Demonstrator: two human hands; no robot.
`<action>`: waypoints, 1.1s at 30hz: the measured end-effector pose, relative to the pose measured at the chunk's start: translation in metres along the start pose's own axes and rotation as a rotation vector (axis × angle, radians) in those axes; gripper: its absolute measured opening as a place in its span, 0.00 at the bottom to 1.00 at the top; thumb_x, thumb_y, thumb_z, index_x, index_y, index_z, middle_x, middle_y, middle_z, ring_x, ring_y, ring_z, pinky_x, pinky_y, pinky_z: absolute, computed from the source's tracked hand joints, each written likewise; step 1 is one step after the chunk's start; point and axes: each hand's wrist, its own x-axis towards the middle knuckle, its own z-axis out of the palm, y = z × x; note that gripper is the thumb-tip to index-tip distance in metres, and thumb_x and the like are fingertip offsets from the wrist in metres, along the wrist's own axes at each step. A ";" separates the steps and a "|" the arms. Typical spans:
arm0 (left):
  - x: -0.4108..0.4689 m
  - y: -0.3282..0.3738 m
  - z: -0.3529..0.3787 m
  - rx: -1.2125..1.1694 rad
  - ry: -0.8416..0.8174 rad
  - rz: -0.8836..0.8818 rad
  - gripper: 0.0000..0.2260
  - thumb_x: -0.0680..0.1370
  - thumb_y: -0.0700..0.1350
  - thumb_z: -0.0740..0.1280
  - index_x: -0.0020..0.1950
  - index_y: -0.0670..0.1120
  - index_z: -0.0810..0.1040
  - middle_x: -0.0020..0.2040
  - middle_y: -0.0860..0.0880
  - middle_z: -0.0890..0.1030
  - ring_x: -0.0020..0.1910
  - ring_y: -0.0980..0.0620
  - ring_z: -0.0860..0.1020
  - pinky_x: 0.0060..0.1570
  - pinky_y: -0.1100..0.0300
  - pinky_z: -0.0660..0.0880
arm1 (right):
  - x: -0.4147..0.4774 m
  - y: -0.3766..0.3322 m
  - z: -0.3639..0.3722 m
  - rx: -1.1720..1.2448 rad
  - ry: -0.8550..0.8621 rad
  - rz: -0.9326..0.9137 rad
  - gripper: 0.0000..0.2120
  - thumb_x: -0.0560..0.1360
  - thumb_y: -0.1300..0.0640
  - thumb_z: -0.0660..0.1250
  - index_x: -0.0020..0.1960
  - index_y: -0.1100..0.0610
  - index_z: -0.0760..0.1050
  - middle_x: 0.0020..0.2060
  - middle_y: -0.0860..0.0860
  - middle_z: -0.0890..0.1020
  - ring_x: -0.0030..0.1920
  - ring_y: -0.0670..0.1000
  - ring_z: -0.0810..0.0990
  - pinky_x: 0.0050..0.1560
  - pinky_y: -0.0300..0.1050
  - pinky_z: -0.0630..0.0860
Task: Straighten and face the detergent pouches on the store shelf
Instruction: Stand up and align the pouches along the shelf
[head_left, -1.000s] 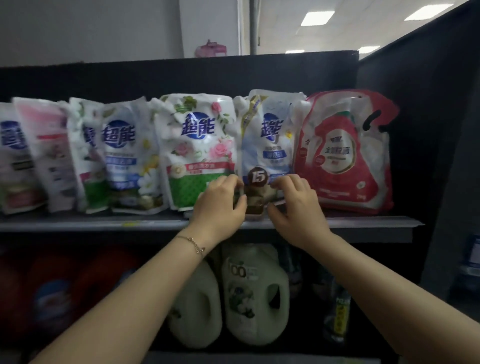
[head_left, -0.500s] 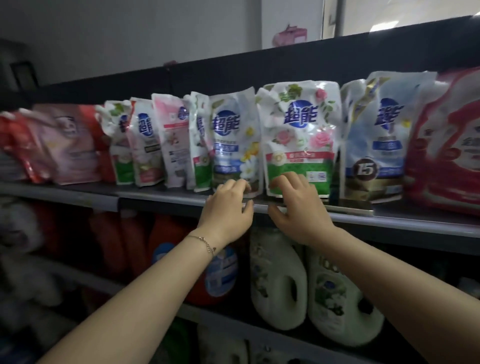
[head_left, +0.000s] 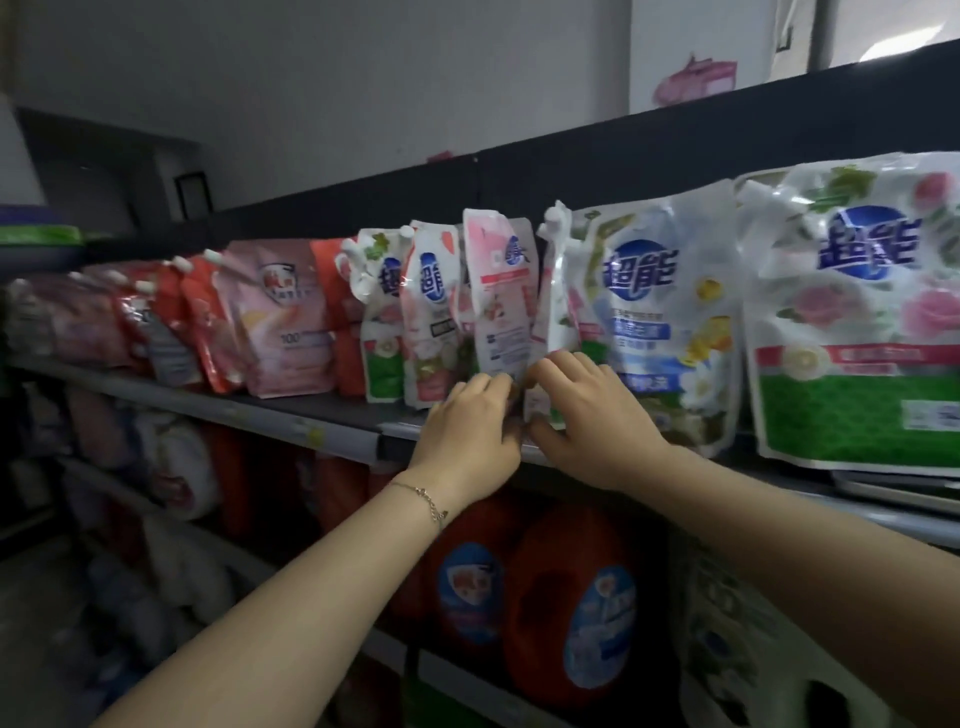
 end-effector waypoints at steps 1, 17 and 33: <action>0.002 -0.011 -0.002 0.012 0.003 -0.010 0.11 0.78 0.47 0.63 0.59 0.49 0.71 0.56 0.50 0.74 0.56 0.48 0.73 0.54 0.50 0.72 | 0.008 -0.003 0.006 0.010 0.014 -0.014 0.12 0.71 0.52 0.61 0.52 0.56 0.73 0.46 0.51 0.75 0.46 0.55 0.74 0.42 0.49 0.69; 0.011 -0.090 -0.037 0.177 0.064 -0.269 0.12 0.77 0.47 0.63 0.59 0.47 0.71 0.56 0.49 0.74 0.58 0.46 0.73 0.56 0.48 0.72 | 0.111 -0.027 0.052 0.226 0.029 -0.224 0.11 0.75 0.56 0.64 0.55 0.58 0.72 0.49 0.52 0.75 0.48 0.53 0.73 0.44 0.44 0.64; 0.048 -0.054 -0.026 0.306 -0.032 -0.212 0.16 0.77 0.48 0.62 0.63 0.46 0.67 0.60 0.47 0.72 0.61 0.45 0.70 0.58 0.47 0.71 | 0.094 0.019 0.043 0.179 0.085 -0.232 0.07 0.73 0.58 0.63 0.50 0.58 0.71 0.42 0.49 0.72 0.41 0.54 0.71 0.41 0.46 0.63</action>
